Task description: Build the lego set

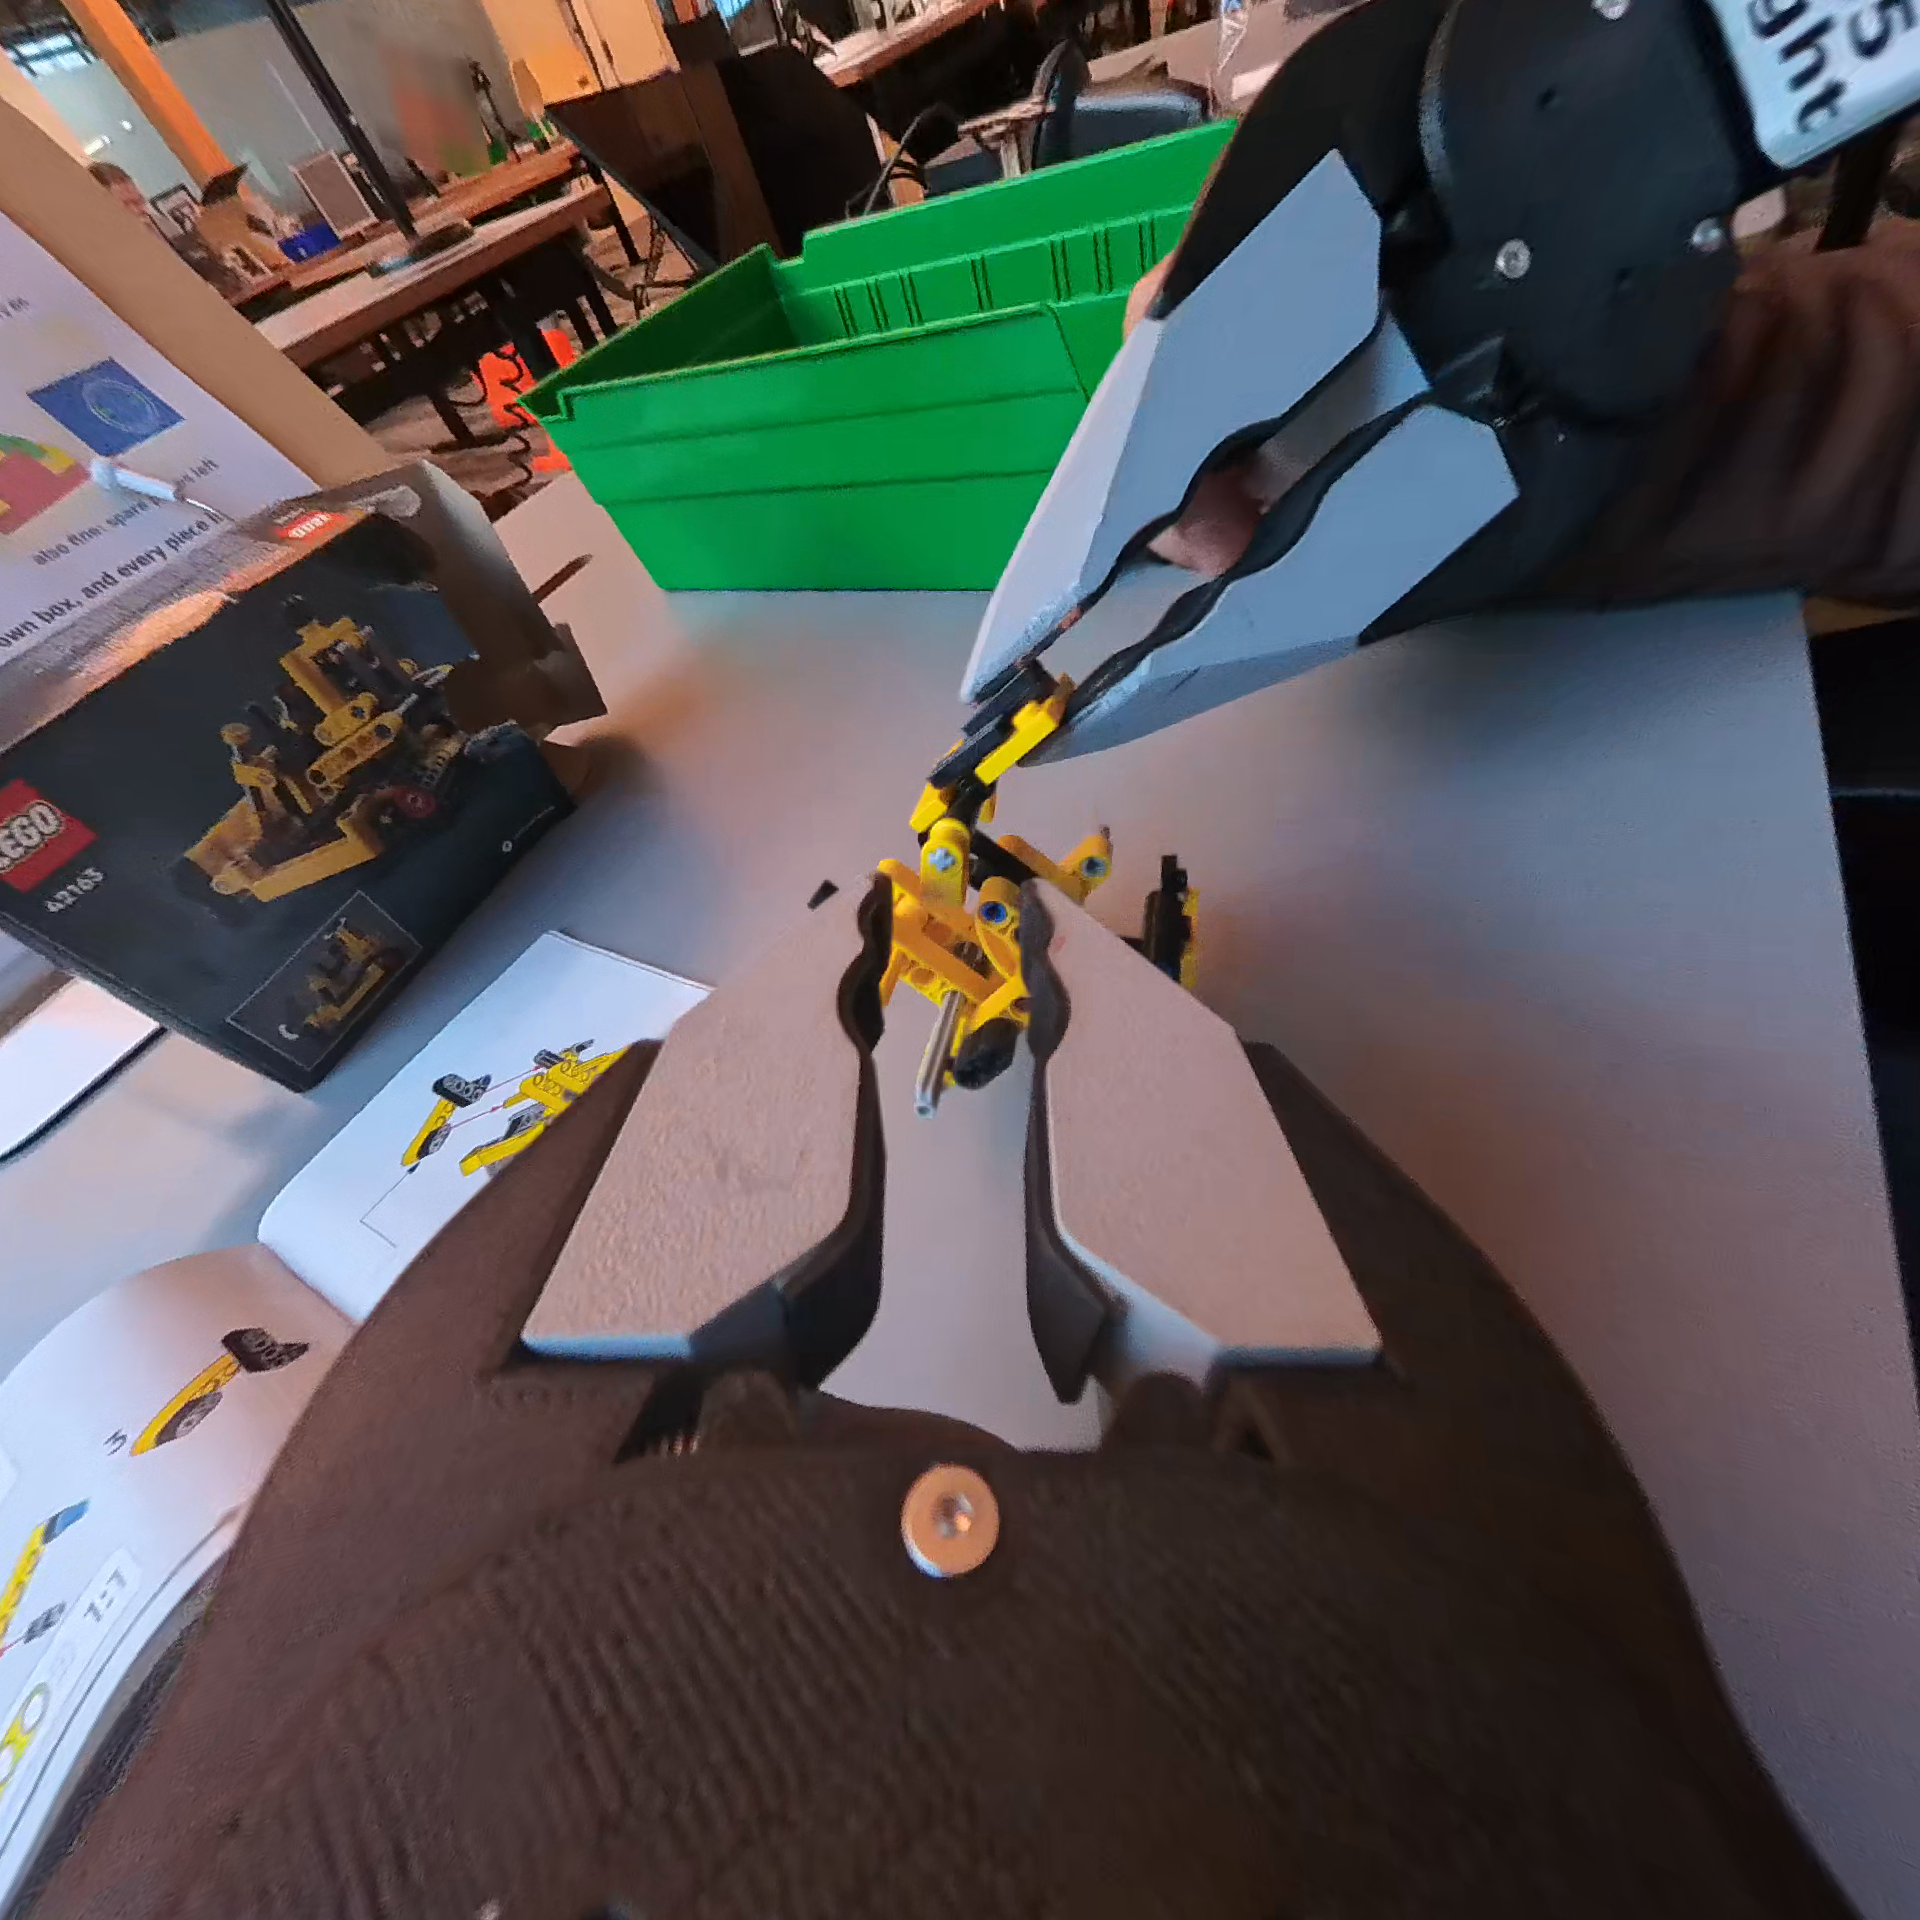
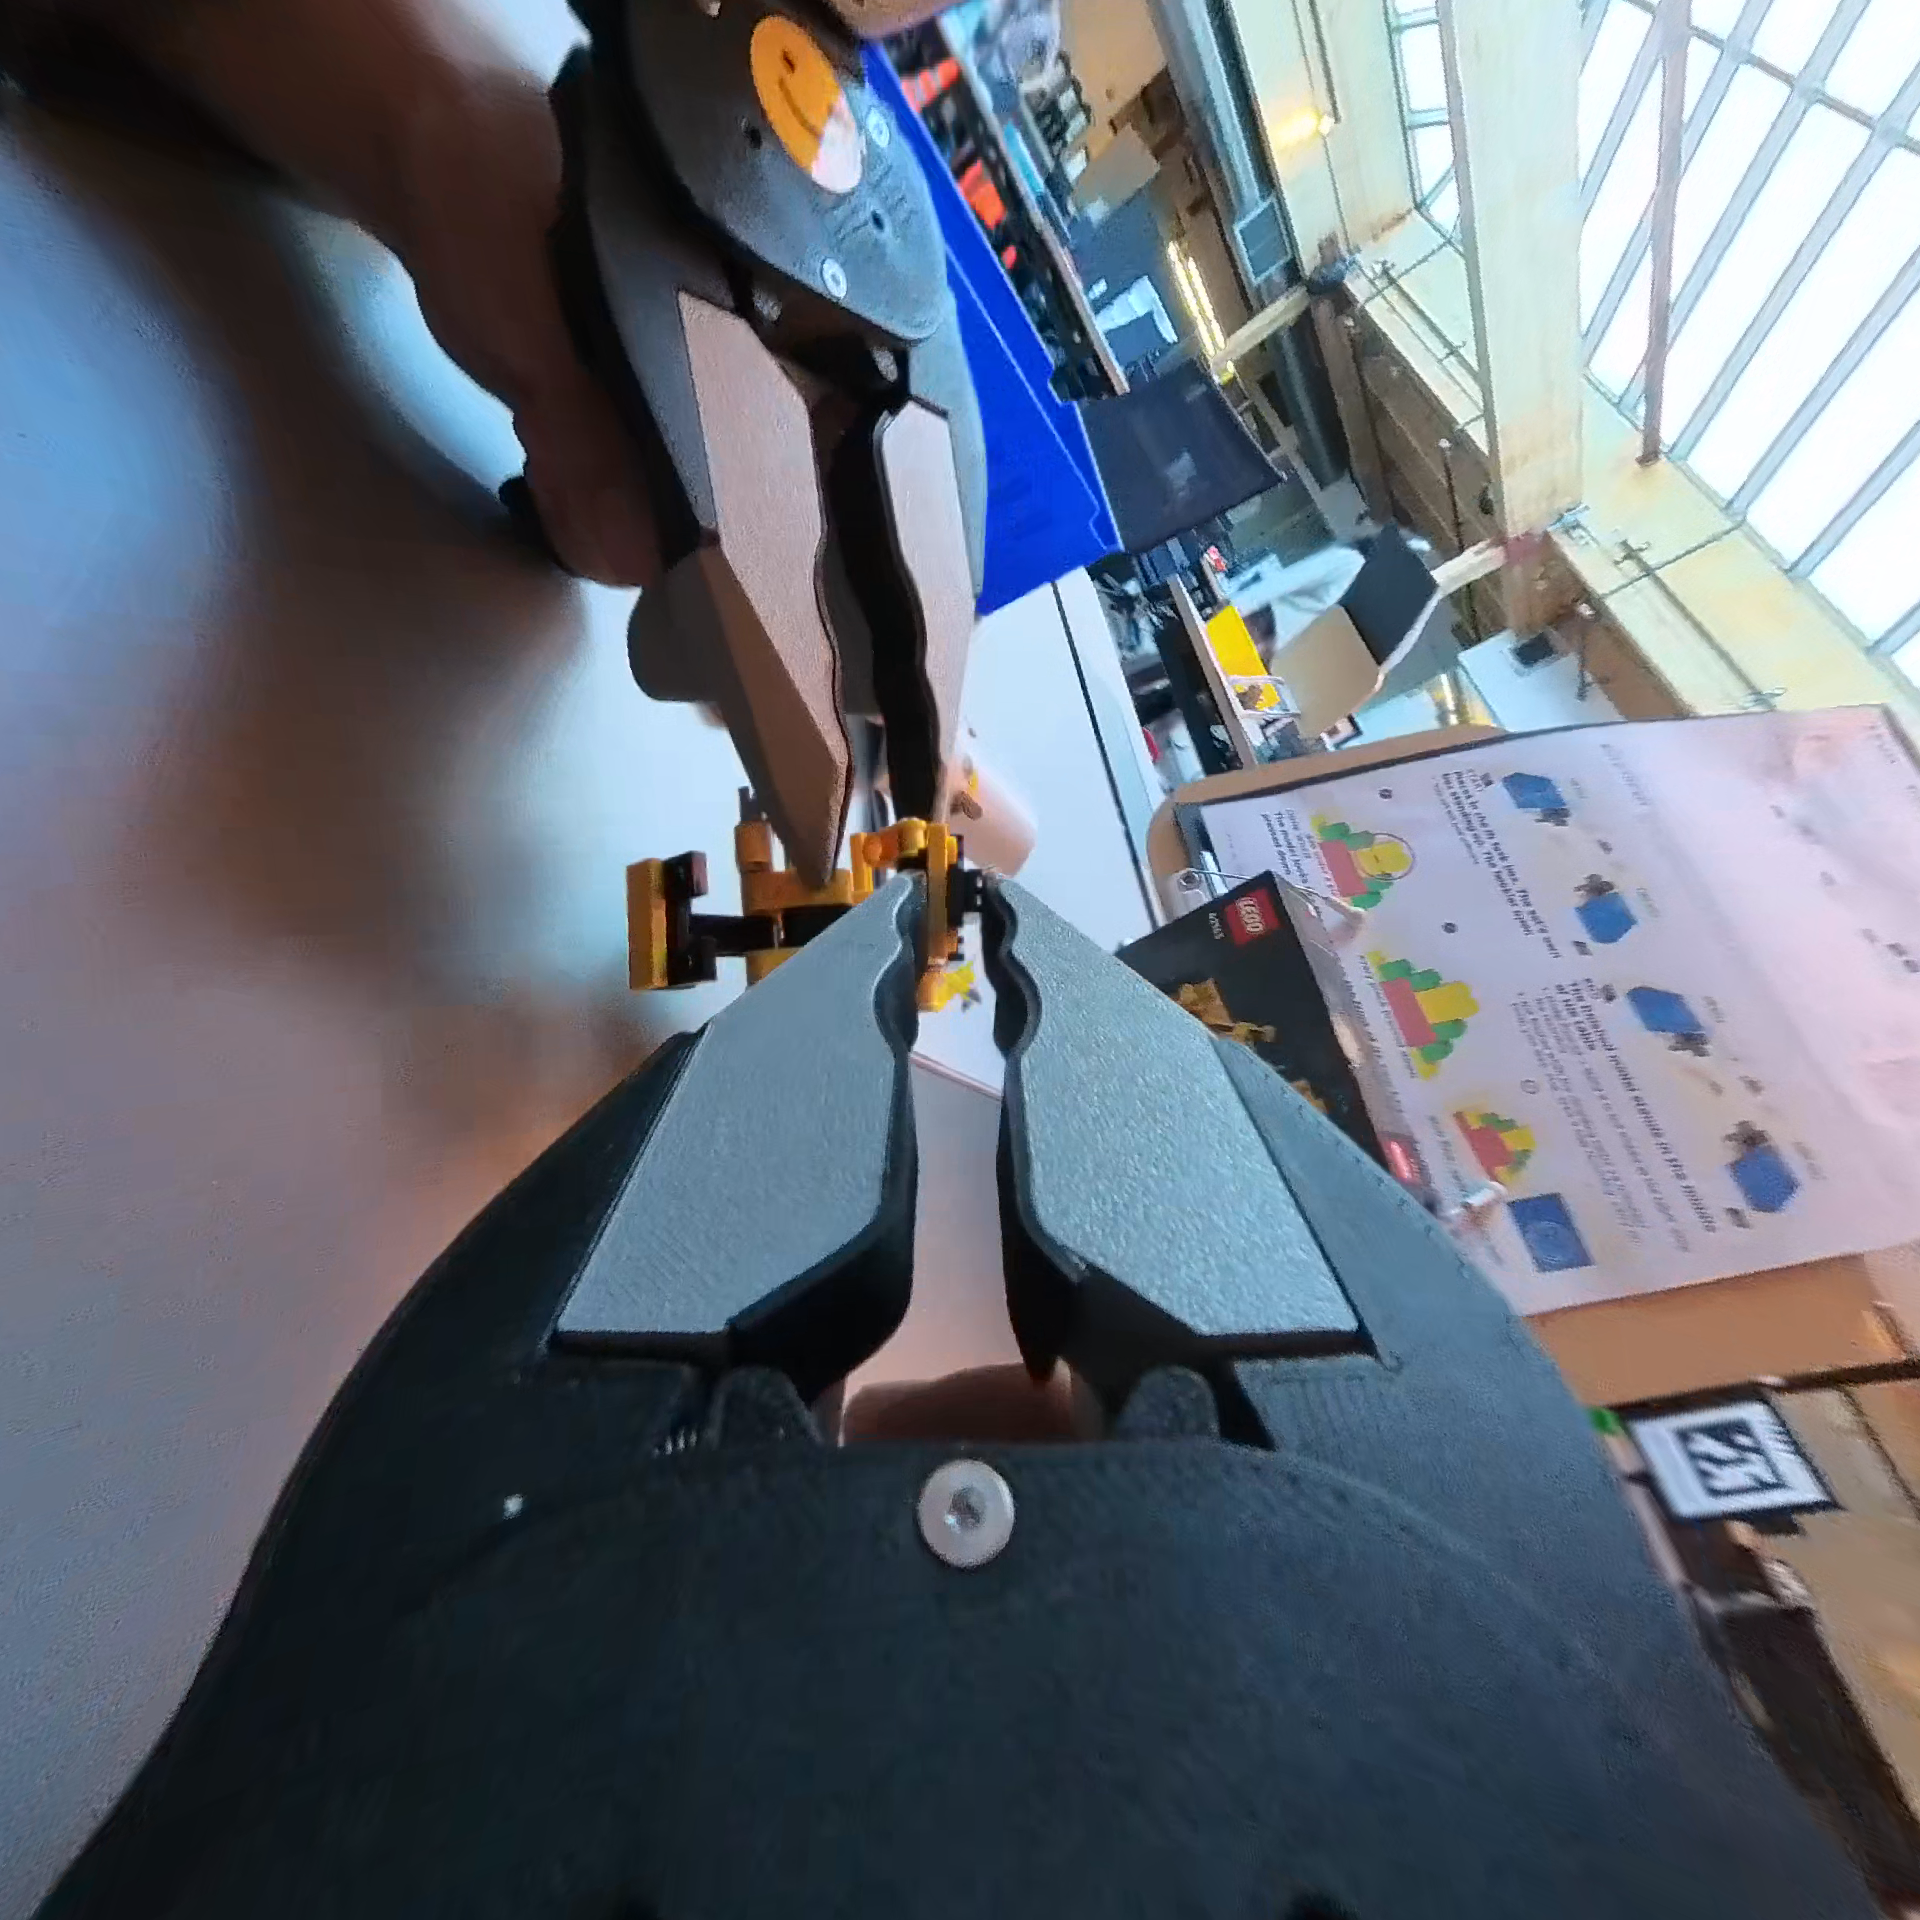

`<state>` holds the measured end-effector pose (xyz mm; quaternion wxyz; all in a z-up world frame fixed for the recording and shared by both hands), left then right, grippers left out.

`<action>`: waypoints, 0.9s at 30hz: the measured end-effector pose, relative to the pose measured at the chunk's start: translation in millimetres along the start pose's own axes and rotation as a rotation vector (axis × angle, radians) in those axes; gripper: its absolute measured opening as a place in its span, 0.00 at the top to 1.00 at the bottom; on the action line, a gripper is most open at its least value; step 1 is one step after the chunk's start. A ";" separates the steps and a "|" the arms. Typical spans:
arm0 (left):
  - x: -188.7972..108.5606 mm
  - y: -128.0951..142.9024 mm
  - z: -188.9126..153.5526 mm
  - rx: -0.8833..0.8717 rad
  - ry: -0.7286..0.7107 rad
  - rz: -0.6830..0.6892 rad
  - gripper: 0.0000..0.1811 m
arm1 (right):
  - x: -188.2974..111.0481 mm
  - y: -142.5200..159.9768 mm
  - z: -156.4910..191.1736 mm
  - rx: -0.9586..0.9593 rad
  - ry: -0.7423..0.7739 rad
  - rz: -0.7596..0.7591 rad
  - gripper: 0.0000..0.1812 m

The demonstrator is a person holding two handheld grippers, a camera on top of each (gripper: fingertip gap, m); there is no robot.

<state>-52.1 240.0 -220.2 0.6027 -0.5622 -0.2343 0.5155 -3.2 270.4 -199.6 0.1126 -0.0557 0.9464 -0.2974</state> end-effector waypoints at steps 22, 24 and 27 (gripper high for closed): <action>-1.4 -6.1 -8.6 0.004 0.033 -0.039 0.96 | 3.5 4.9 4.4 0.389 -0.245 -0.215 0.96; -1.5 -6.1 -8.8 0.005 0.035 -0.039 0.96 | 3.1 4.8 4.7 0.363 -0.237 -0.207 0.96; -1.5 -6.2 -9.6 0.012 0.034 -0.039 0.96 | 2.0 3.6 5.8 0.301 -0.224 -0.177 0.96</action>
Point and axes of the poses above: each gripper's, where its closed fingertips meet, x out along the fingers, y out of its underside, z = x × y across the jaws, the point moved 3 cm from there along -x, back along the fingers, and after that the axes turned 1 degree about -y, right-handed, at the moved point
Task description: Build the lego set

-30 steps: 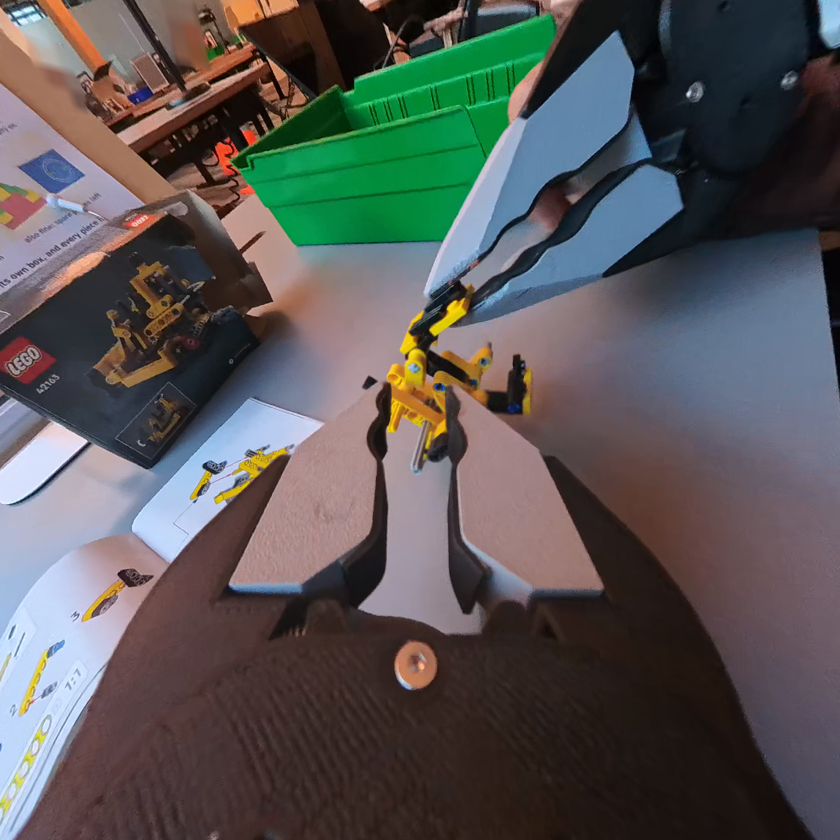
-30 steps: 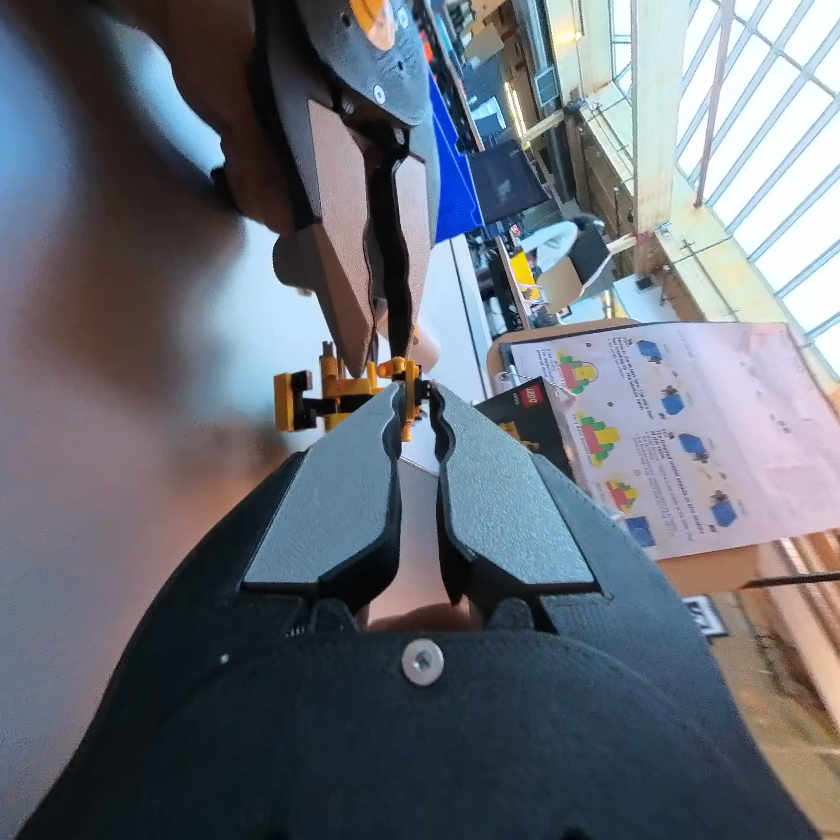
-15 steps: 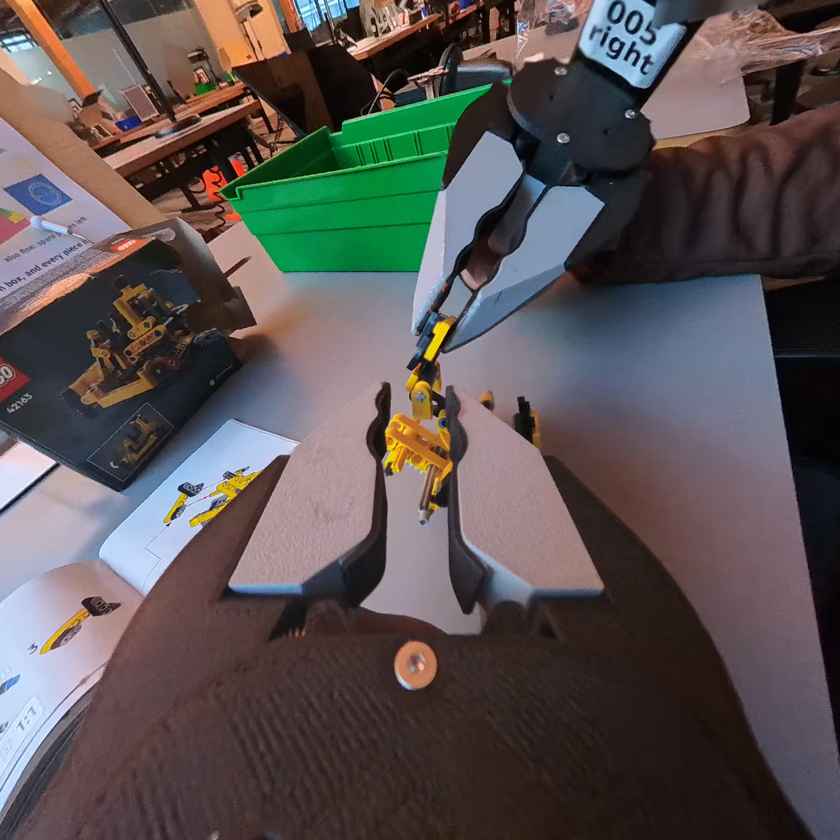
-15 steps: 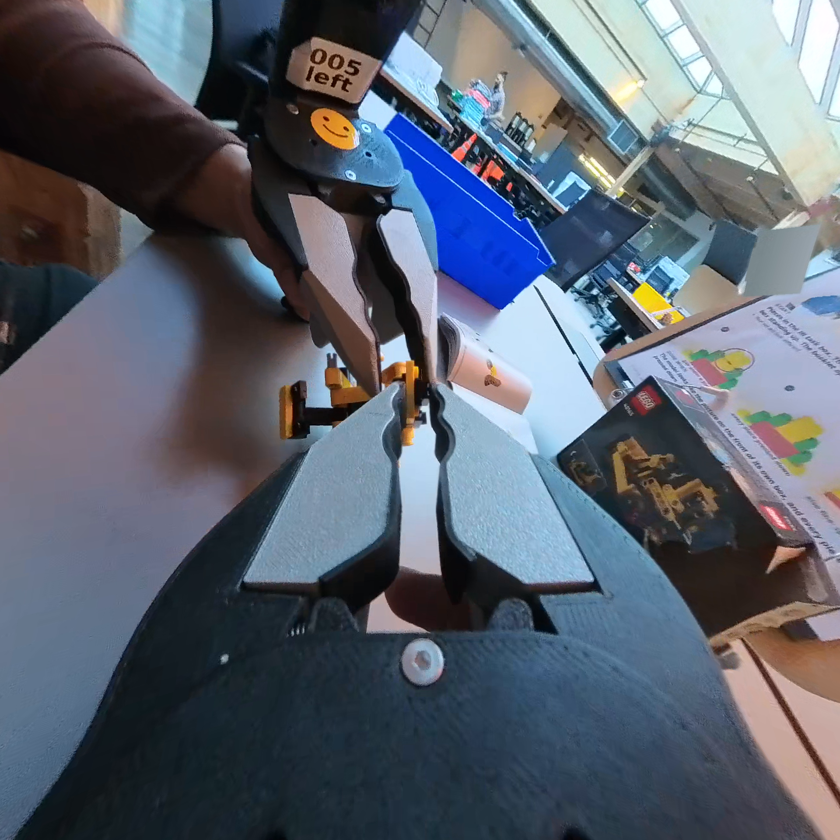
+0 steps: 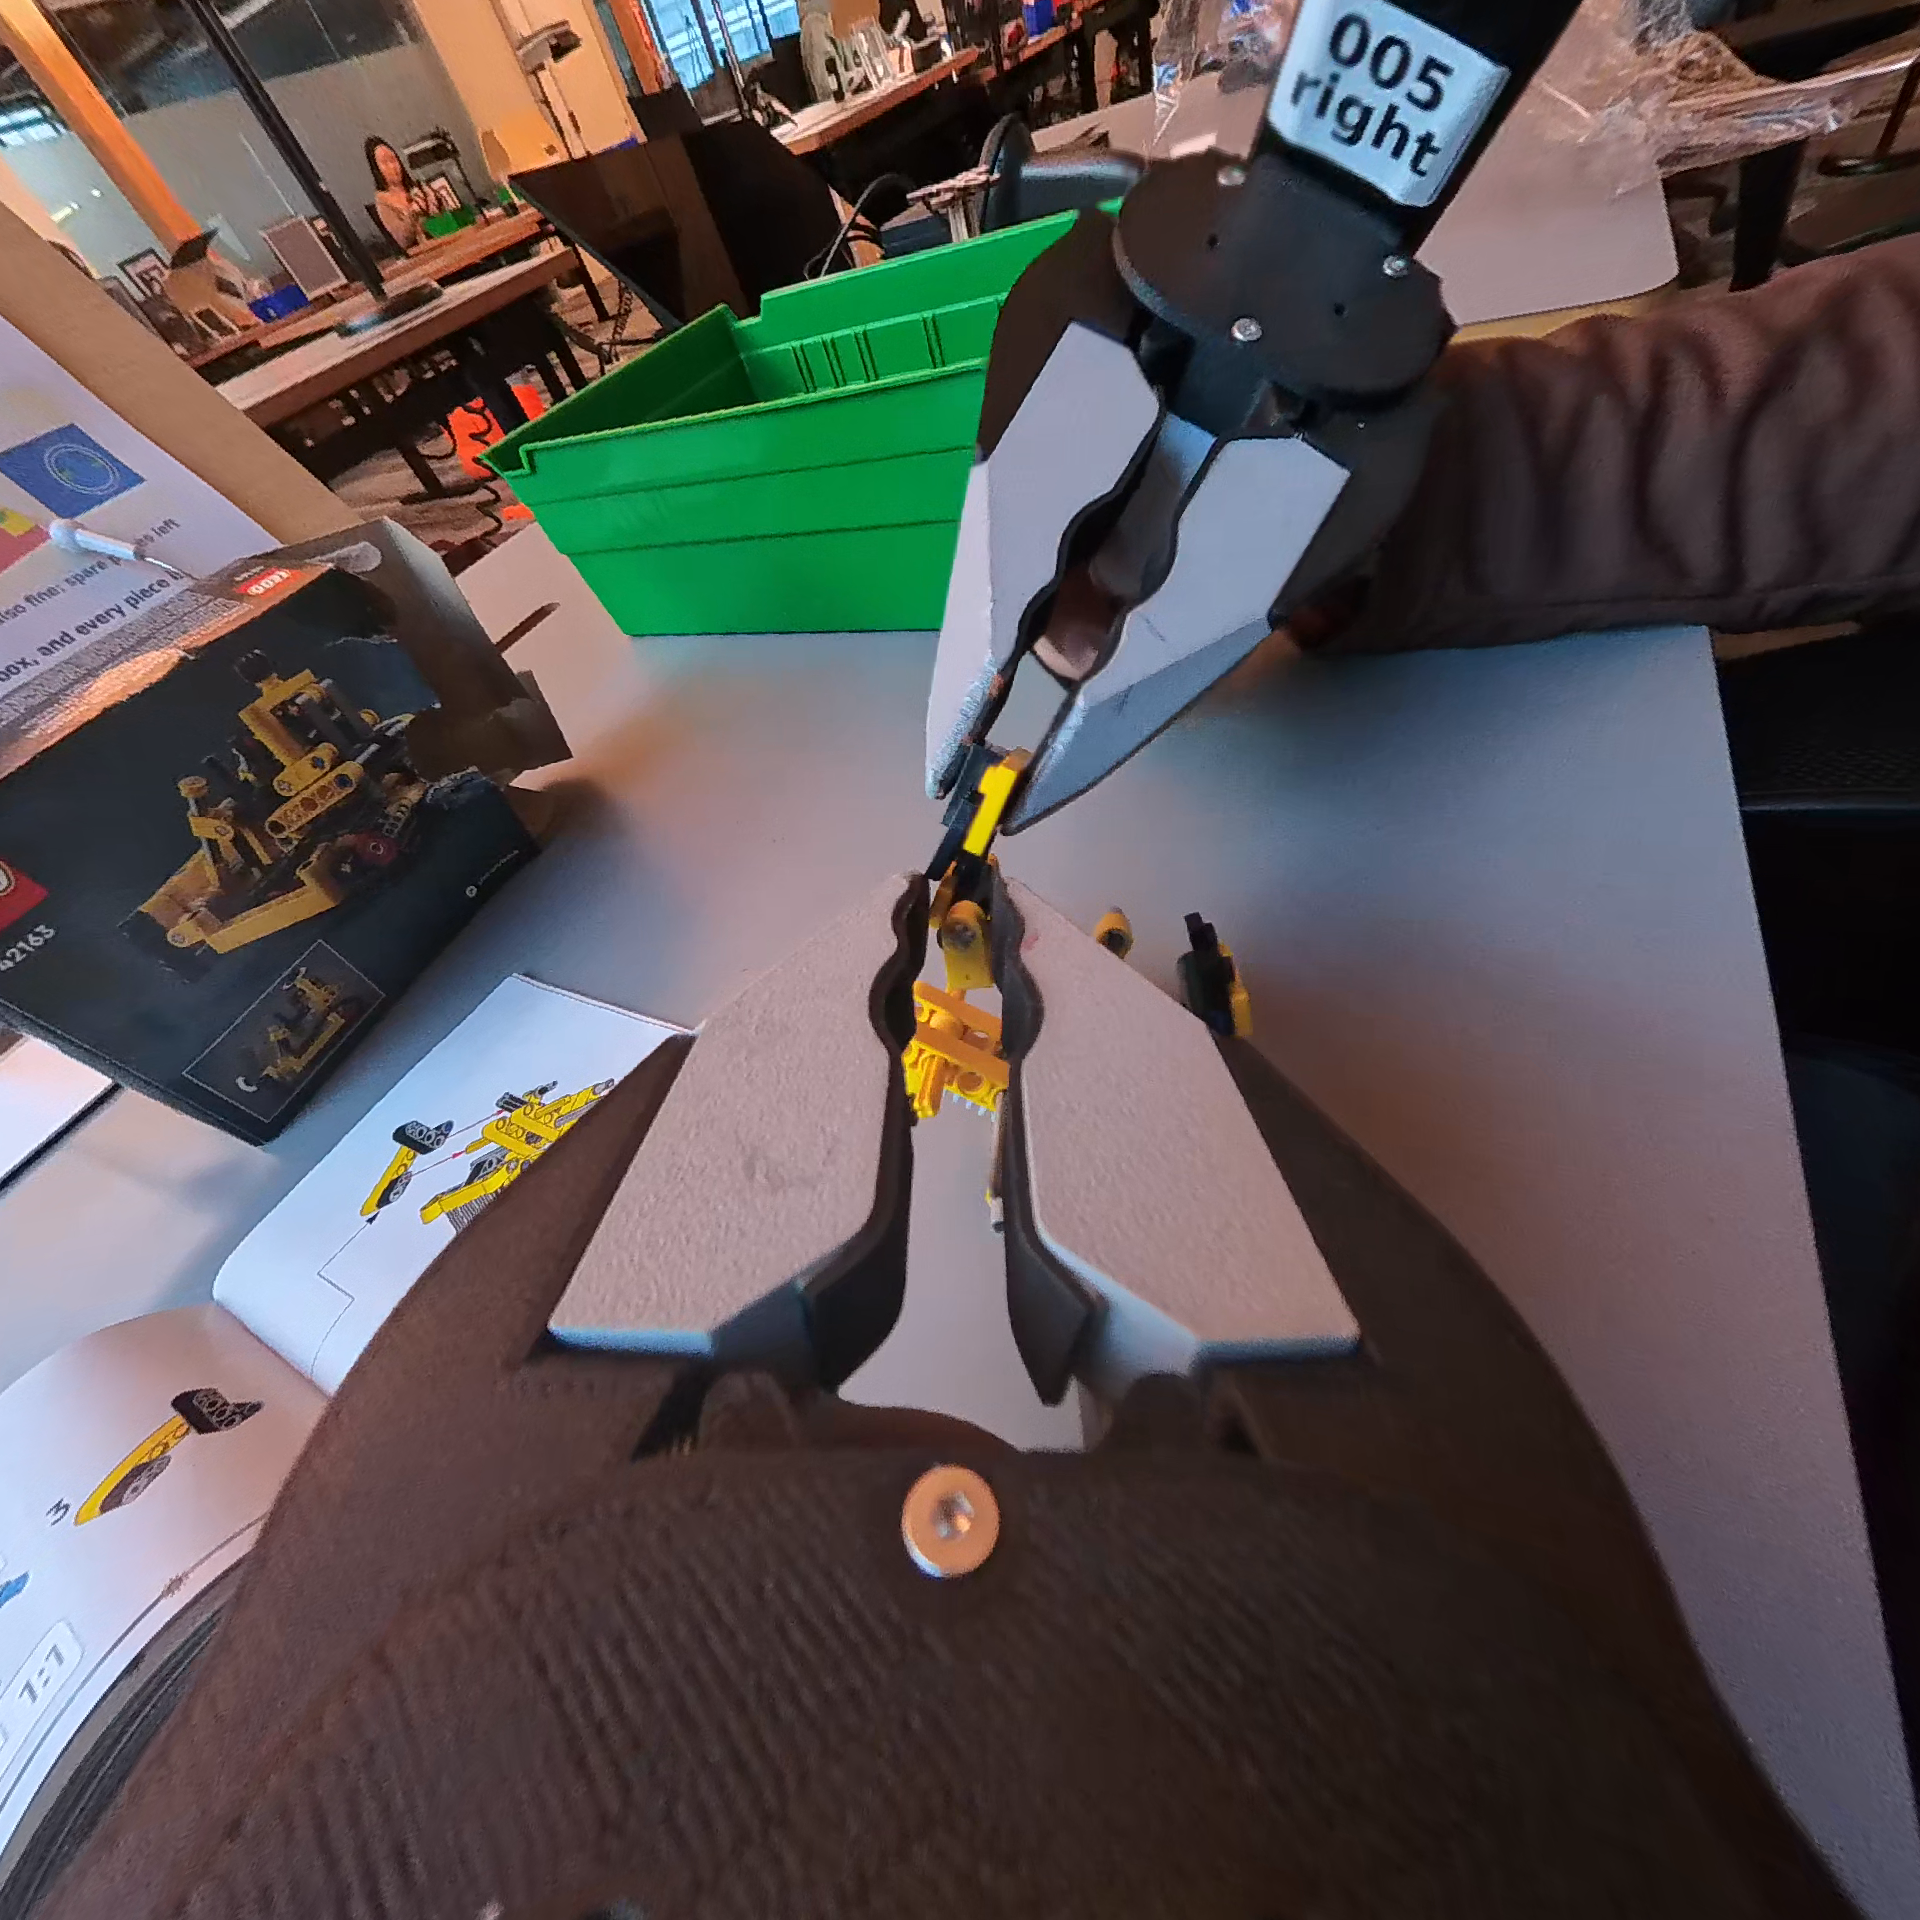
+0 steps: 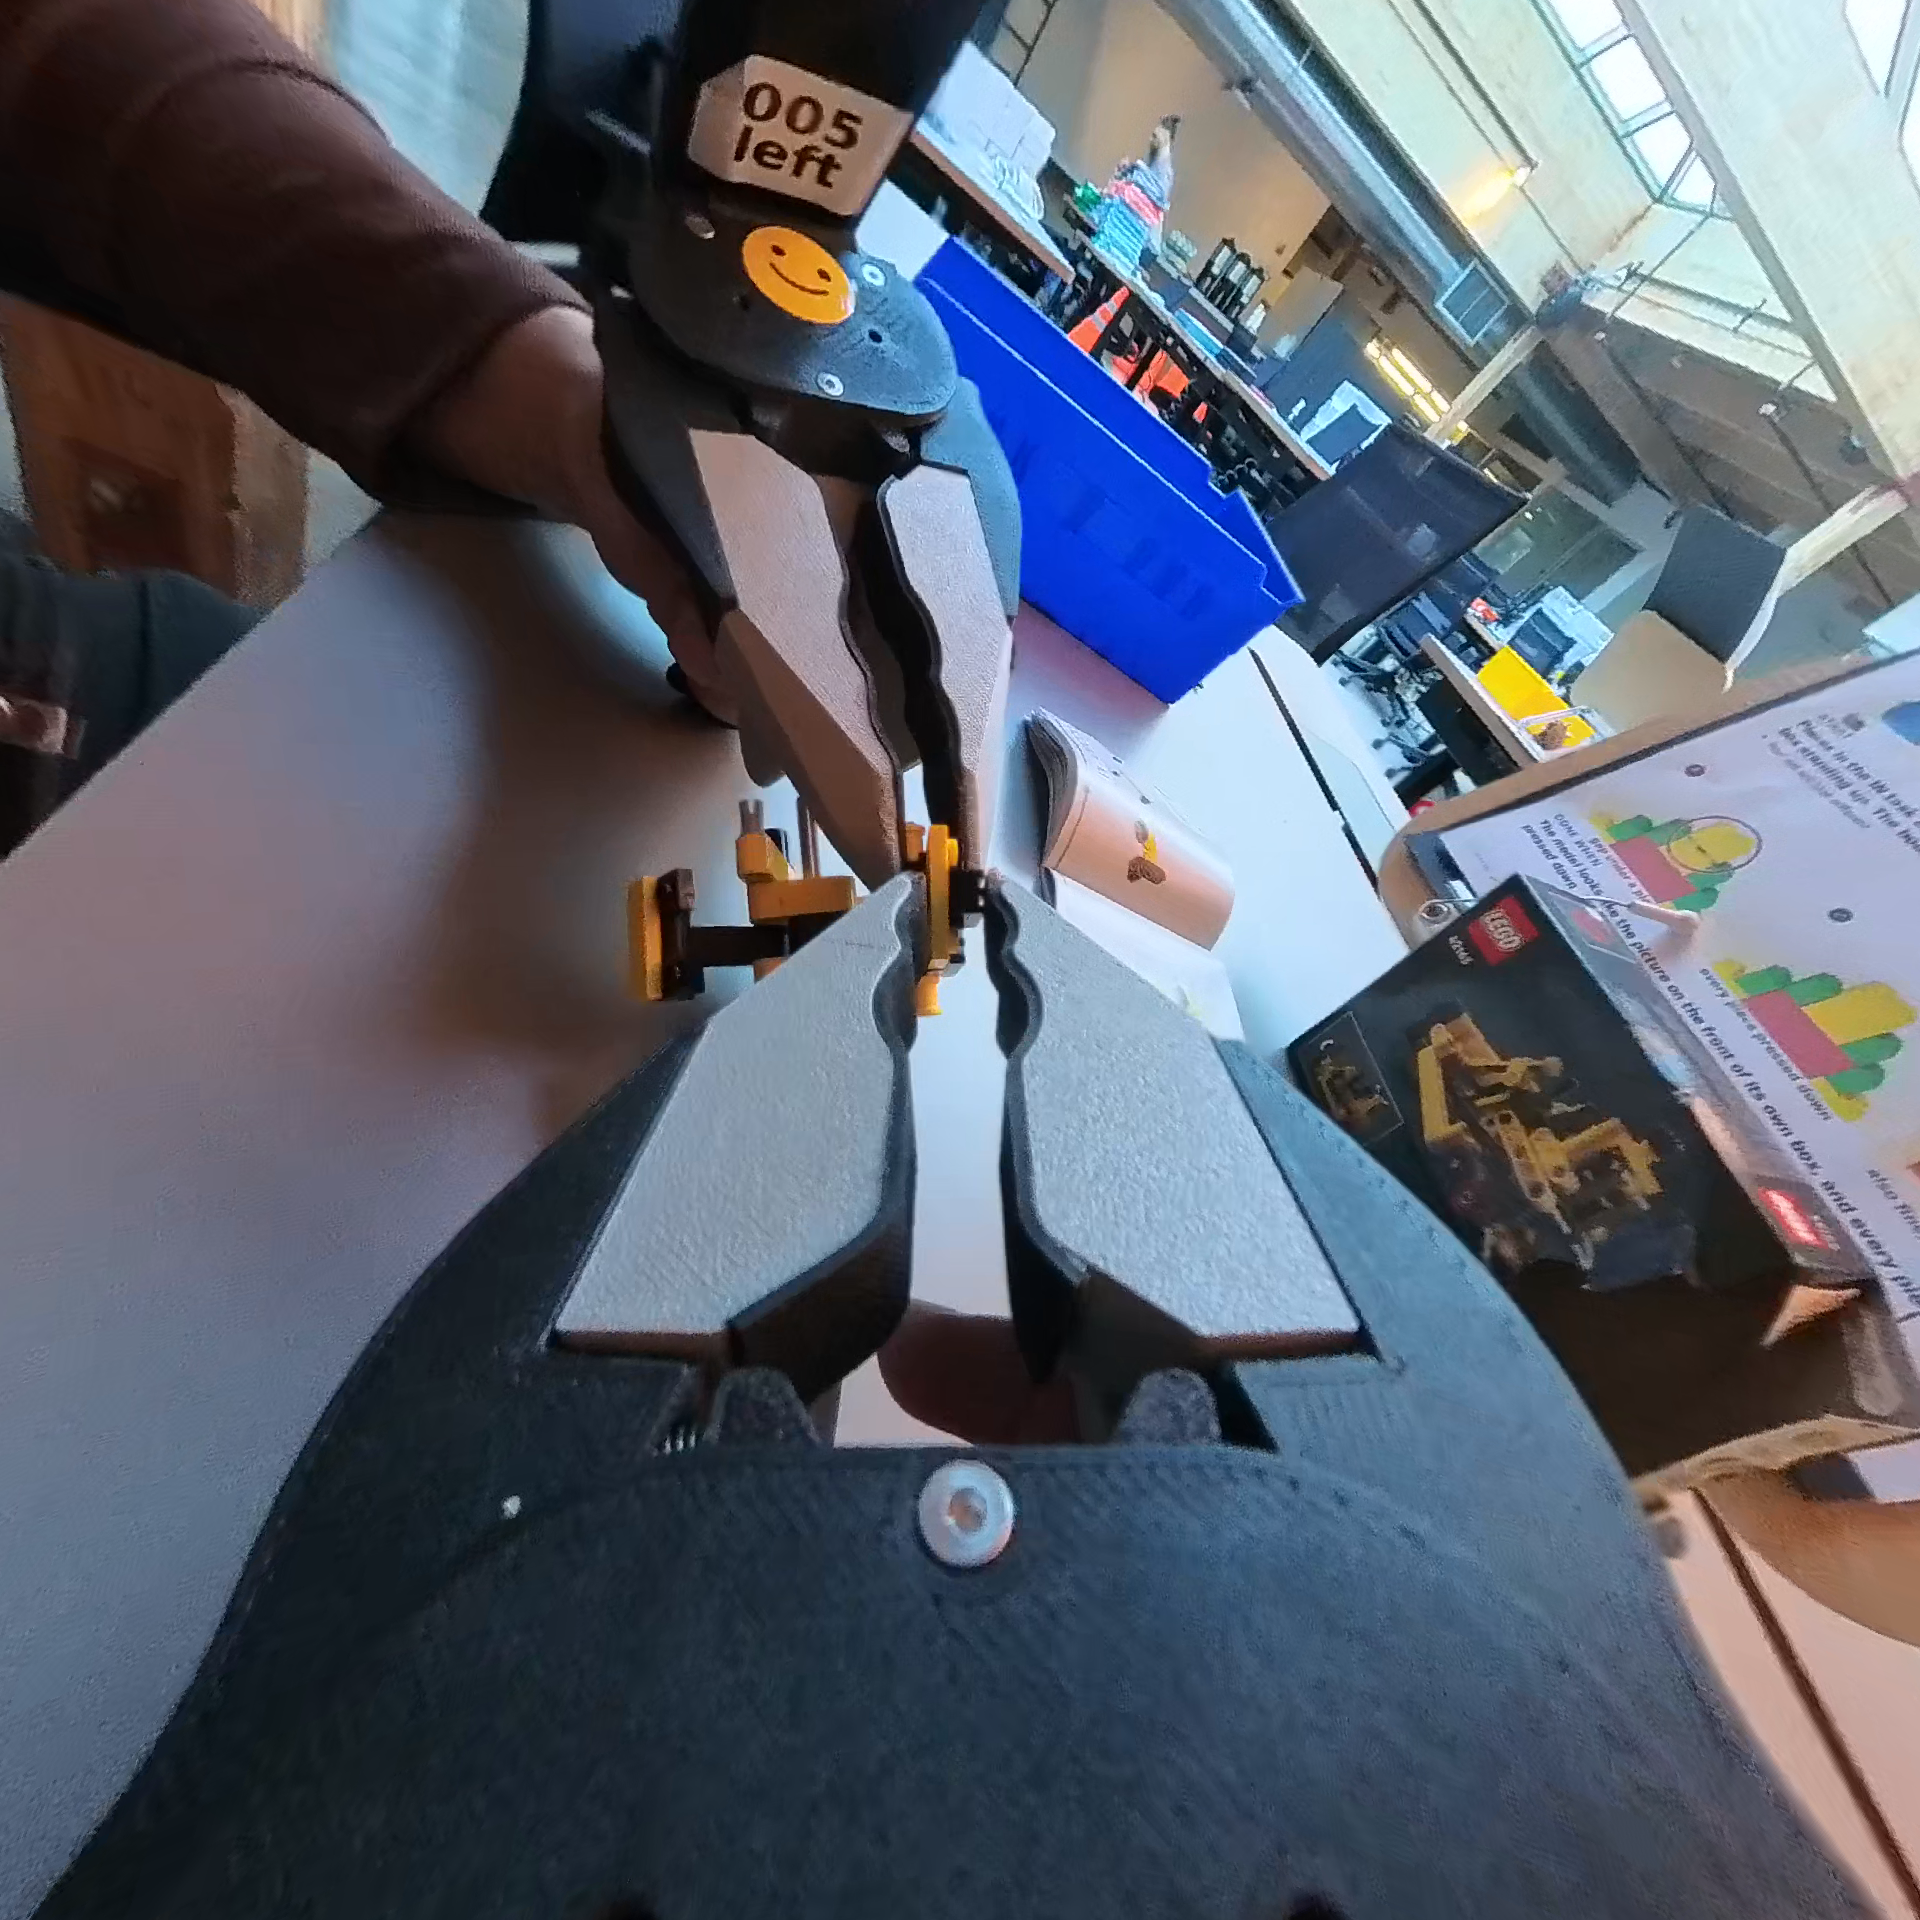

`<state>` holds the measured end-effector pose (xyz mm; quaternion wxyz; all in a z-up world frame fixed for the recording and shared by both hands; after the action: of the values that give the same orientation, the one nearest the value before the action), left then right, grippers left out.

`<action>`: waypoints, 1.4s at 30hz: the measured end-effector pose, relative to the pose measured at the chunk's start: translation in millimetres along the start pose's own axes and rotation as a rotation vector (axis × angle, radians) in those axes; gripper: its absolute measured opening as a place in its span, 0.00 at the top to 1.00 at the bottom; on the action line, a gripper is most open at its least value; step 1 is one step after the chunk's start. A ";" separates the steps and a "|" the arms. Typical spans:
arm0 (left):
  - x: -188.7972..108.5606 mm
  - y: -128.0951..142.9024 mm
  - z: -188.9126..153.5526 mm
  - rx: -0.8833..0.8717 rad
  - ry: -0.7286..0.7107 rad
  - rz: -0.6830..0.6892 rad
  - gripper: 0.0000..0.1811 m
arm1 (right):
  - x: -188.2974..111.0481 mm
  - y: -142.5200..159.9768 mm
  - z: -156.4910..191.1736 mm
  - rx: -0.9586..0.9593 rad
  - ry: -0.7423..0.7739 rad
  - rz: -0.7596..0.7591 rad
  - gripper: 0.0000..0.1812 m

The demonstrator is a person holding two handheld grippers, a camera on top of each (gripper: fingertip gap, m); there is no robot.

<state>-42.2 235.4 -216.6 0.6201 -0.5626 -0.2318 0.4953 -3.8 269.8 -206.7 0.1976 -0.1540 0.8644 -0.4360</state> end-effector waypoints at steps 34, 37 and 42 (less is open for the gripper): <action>2.8 -0.8 -7.2 0.062 0.000 0.003 0.95 | -4.8 0.0 -9.5 0.154 -0.028 0.038 0.96; 3.8 0.2 -4.8 0.050 -0.012 0.014 0.95 | -8.8 -1.1 -14.2 0.206 -0.028 0.020 0.96; 3.6 0.5 -2.4 0.031 -0.019 0.016 0.95 | -13.8 -3.6 -24.0 0.295 -0.005 -0.026 0.96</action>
<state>-38.9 237.4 -218.7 0.6226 -0.5498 -0.2254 0.5092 -2.8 290.4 -187.9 0.2147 -0.1357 0.7882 -0.5606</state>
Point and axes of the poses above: each gripper's, where its closed fingertips meet, x out along the fingers, y out of its underside, z = x × y across the jaws, the point moved 3 cm from there along -x, back along the fingers, and after that the axes turned 1 degree about -y, right-handed, at the moved point
